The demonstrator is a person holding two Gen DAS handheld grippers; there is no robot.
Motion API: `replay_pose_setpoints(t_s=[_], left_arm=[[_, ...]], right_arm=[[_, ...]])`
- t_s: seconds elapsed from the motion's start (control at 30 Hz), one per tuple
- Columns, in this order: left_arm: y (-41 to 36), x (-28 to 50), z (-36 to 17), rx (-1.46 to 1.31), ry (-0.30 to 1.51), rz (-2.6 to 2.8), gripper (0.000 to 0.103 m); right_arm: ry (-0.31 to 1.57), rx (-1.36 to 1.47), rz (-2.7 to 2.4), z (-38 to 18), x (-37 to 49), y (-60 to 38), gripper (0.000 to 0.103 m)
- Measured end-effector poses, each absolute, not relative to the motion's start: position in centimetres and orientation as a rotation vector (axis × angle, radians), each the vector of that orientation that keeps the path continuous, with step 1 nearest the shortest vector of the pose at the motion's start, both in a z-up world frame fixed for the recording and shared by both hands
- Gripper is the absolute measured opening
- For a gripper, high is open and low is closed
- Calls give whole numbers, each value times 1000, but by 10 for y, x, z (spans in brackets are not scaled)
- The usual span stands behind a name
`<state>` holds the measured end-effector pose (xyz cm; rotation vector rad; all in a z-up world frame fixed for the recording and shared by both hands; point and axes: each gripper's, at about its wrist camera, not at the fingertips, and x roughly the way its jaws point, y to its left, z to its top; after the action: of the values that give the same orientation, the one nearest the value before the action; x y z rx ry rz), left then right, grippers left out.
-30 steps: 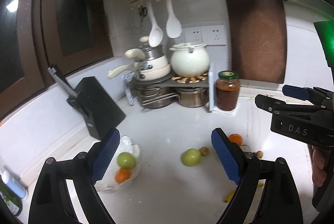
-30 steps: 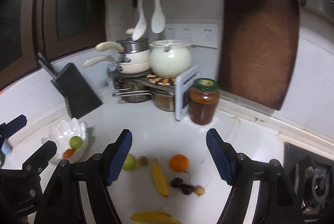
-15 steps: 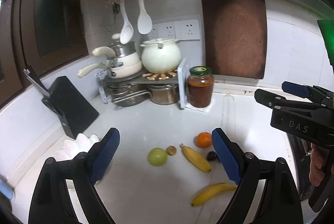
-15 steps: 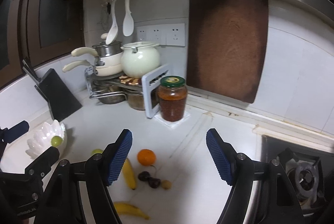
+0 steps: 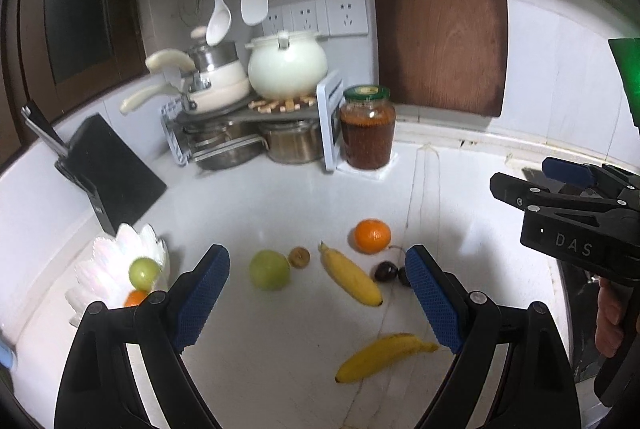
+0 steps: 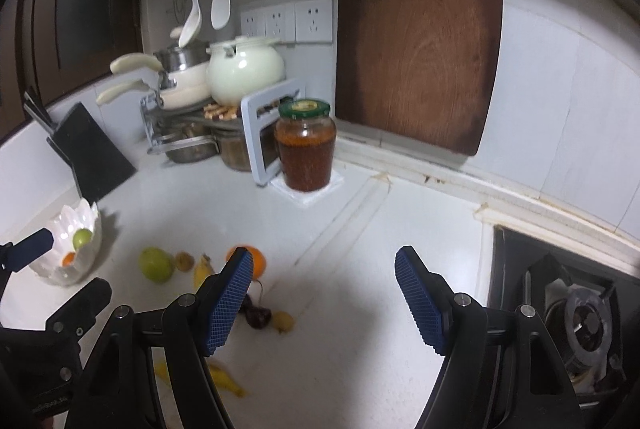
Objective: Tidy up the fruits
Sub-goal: 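Move both tools back toward the remaining fruit on the counter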
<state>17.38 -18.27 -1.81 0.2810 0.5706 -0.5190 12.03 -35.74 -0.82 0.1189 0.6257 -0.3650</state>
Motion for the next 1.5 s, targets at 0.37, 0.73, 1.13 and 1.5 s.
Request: replay_pose_setpoints(t_s=[0.37, 0.73, 1.13, 1.5], left_arm=[[-186, 176, -47, 289, 647, -500, 90], [-188, 181, -72, 304, 702, -474, 90], [-197, 207, -86, 258, 742, -491, 89], [-218, 234, -101, 215, 833, -507, 83]], right_arm=[[726, 118, -319, -43, 131, -357, 74], [825, 142, -250, -79, 142, -359, 74], [900, 166, -187, -108, 160, -364, 72], [937, 197, -150, -124, 173, -370, 64]])
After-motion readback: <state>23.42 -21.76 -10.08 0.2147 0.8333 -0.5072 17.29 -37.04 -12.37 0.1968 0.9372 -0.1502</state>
